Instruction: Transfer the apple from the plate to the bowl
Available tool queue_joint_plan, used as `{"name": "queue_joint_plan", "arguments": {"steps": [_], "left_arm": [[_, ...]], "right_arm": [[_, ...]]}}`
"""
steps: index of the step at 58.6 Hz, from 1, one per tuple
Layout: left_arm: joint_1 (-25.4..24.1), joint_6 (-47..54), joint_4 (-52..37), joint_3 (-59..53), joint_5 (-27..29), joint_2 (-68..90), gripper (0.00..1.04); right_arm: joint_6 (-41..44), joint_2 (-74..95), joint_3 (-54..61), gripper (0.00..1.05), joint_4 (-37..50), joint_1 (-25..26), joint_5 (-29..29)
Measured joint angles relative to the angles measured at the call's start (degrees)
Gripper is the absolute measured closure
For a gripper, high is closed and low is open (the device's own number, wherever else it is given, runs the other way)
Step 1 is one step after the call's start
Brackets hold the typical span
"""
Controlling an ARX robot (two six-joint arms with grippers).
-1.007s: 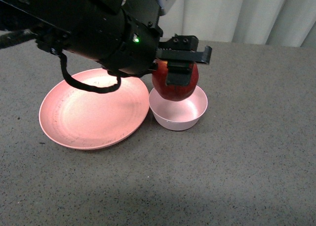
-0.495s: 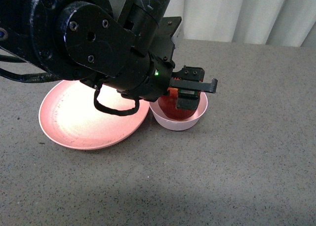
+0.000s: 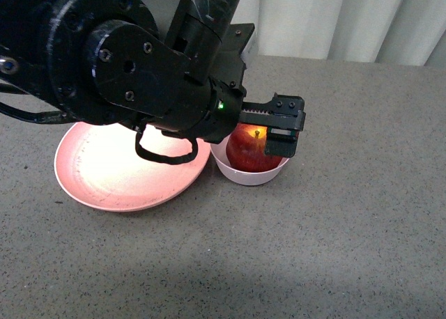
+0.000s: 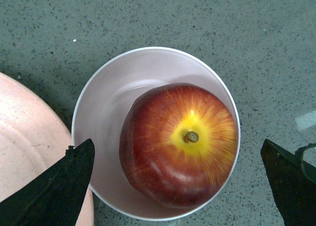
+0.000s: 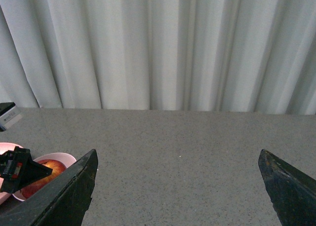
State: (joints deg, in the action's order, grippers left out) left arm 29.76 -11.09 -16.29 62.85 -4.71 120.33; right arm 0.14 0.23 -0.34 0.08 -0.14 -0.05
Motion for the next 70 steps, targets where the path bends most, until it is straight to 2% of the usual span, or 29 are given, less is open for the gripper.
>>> {"name": "queue_joint_plan", "arguments": {"steps": [10, 19, 29, 30, 31, 34, 36, 40, 60, 70], "left_arm": [[-1.9, -1.9, -4.6, -6.0, 1.1, -7.3, 0.07], [-5.0, -2.9, -7.4, -12.5, 7.0, -14.8, 0.07], [-6.6, -2.8, -8.7, -14.4, 9.0, -17.0, 0.08], [-6.4, -1.2, -12.9, -15.5, 12.5, -16.4, 0.11], [-6.4, 0.6, -21.7, -18.1, 17.6, -15.7, 0.16], [-6.7, 4.6, -34.8, -23.4, 23.2, -15.2, 0.25], [-7.6, 6.3, -43.0, -27.6, 24.2, -15.8, 0.32], [-9.5, 8.2, -51.2, -32.7, 23.8, -18.6, 0.43], [-17.6, 10.2, -50.0, -48.1, 17.0, -38.4, 1.01], [-19.8, 10.6, -47.5, -52.6, 13.9, -45.7, 1.01]], "right_arm": [[0.0, 0.0, 0.0, 0.09, 0.0, 0.0, 0.0], [0.0, 0.0, 0.0, 0.09, 0.0, 0.0, 0.0], [0.0, 0.0, 0.0, 0.09, 0.0, 0.0, 0.0], [0.0, 0.0, 0.0, 0.09, 0.0, 0.0, 0.0], [0.0, 0.0, 0.0, 0.09, 0.0, 0.0, 0.0], [0.0, 0.0, 0.0, 0.09, 0.0, 0.0, -0.1], [0.0, 0.0, 0.0, 0.09, 0.0, 0.0, 0.0], [0.0, 0.0, 0.0, 0.09, 0.0, 0.0, 0.2], [0.0, 0.0, 0.0, 0.09, 0.0, 0.0, 0.0], [0.0, 0.0, 0.0, 0.09, 0.0, 0.0, 0.0]]}}
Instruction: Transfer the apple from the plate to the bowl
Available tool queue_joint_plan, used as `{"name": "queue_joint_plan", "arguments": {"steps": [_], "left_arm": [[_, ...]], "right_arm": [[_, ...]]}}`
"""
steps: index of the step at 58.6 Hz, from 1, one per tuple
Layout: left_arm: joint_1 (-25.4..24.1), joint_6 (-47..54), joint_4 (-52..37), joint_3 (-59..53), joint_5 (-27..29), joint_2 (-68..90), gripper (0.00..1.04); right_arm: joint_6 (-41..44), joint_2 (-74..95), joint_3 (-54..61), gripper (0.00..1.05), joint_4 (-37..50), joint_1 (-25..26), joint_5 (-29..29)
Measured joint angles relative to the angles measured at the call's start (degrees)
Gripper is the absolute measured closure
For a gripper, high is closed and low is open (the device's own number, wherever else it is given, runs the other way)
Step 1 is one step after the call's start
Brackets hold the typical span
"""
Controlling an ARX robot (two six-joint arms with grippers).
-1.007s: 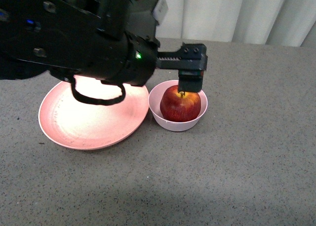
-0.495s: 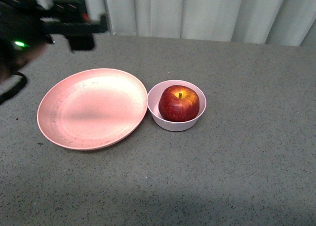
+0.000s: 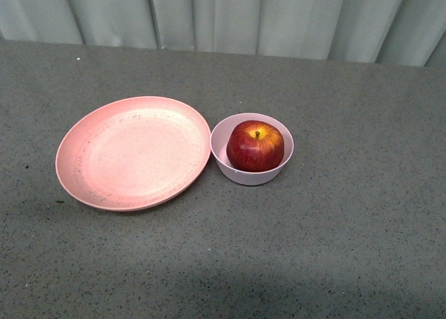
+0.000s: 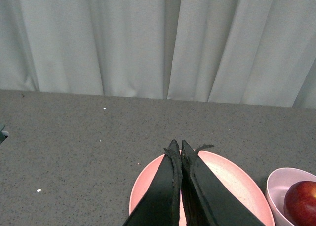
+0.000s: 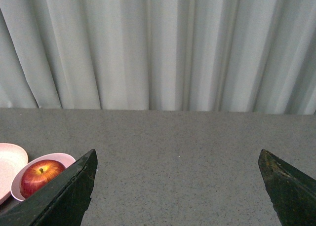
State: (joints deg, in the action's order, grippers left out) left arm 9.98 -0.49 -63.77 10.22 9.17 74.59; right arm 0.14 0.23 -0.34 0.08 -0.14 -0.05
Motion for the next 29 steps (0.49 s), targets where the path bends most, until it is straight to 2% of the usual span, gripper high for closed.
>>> {"name": "queue_joint_plan", "arguments": {"steps": [22, 24, 29], "left_arm": [[-5.2, 0.0, 12.4, -7.2, -4.9, -19.5, 1.01], [-7.1, 0.1, 14.0, -7.6, -7.9, -21.5, 1.01], [-9.1, 0.1, 16.7, -8.3, -8.7, -24.8, 1.01]], "right_arm": [[0.0, 0.0, 0.0, 0.09, 0.0, 0.0, 0.0], [0.0, 0.0, 0.0, 0.09, 0.0, 0.0, 0.0], [0.0, 0.0, 0.0, 0.09, 0.0, 0.0, 0.0]]}}
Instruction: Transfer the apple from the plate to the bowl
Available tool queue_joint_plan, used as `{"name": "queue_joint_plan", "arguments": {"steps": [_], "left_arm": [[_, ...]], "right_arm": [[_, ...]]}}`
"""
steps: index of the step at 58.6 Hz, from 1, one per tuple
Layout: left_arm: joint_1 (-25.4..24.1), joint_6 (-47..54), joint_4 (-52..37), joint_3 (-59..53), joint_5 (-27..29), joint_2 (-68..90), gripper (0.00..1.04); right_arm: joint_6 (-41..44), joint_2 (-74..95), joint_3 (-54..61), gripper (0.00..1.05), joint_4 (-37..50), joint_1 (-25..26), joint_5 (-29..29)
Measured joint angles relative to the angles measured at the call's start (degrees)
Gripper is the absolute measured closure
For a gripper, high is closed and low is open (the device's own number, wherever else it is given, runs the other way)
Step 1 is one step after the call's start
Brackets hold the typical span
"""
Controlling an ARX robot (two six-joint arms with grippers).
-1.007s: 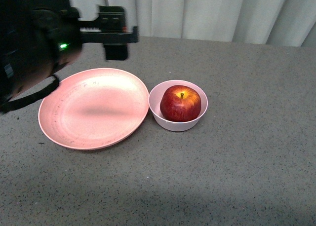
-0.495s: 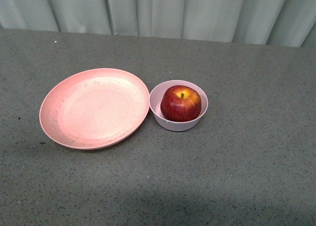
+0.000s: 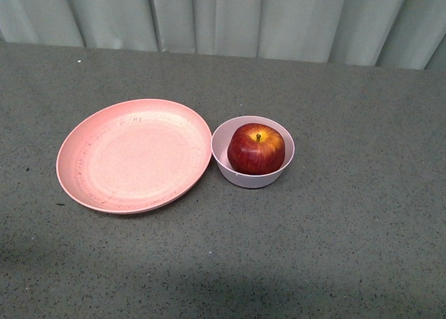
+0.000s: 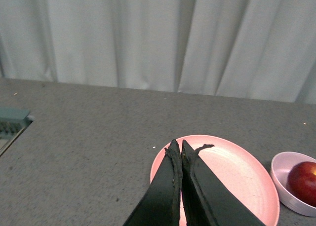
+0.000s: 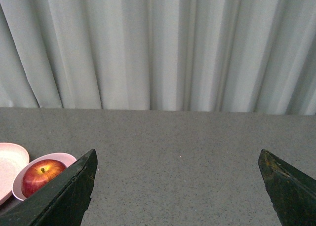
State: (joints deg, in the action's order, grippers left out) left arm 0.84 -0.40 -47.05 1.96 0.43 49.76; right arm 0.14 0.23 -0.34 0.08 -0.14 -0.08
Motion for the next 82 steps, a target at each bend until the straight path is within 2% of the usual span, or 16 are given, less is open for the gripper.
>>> {"name": "queue_joint_plan", "arguments": {"steps": [35, 82], "left_arm": [[-0.7, 0.0, 21.2, -0.9, -0.3, -23.9, 1.01], [-0.7, 0.0, 37.9, -0.9, -0.3, -40.8, 1.01]], "right_arm": [[0.0, 0.0, 0.0, 0.09, 0.0, 0.0, 0.0], [0.0, 0.0, 0.0, 0.09, 0.0, 0.0, 0.0]]}}
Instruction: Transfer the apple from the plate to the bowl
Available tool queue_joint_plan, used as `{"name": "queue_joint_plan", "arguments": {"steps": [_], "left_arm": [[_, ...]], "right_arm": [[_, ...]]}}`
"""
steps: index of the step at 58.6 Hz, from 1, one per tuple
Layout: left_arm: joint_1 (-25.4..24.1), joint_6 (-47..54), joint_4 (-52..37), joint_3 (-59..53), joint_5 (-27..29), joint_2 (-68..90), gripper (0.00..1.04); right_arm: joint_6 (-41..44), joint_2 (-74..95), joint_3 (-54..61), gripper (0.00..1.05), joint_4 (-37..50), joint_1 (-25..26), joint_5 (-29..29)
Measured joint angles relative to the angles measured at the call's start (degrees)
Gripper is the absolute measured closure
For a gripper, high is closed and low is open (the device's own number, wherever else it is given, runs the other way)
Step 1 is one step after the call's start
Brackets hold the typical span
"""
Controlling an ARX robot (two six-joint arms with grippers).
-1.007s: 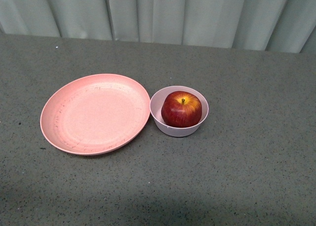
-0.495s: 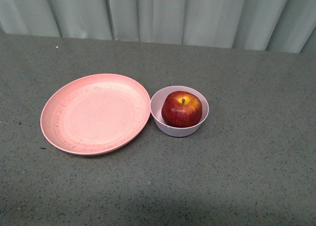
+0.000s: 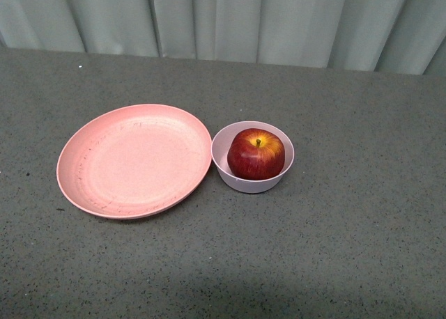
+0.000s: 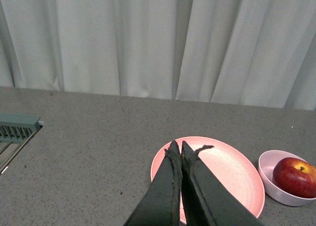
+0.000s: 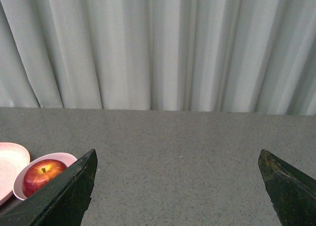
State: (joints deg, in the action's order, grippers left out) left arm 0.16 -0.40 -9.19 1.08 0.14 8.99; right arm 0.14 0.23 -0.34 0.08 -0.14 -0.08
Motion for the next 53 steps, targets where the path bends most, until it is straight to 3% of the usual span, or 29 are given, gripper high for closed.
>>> {"name": "queue_joint_plan", "arguments": {"steps": [6, 17, 50, 53], "left_arm": [[0.0, 0.0, 8.7, 0.0, -0.1, -7.6, 1.01], [0.0, 0.0, 9.1, 0.0, -0.1, -8.7, 1.0], [0.0, 0.0, 9.1, 0.0, -0.1, -8.7, 0.06], [0.0, 0.1, 9.1, 0.0, -0.1, -8.7, 0.06]], "right_arm": [[0.0, 0.0, 0.0, 0.09, 0.0, 0.0, 0.0], [0.0, 0.0, 0.0, 0.09, 0.0, 0.0, 0.0], [0.0, 0.0, 0.0, 0.09, 0.0, 0.0, 0.0], [0.0, 0.0, 0.0, 0.09, 0.0, 0.0, 0.0]]}}
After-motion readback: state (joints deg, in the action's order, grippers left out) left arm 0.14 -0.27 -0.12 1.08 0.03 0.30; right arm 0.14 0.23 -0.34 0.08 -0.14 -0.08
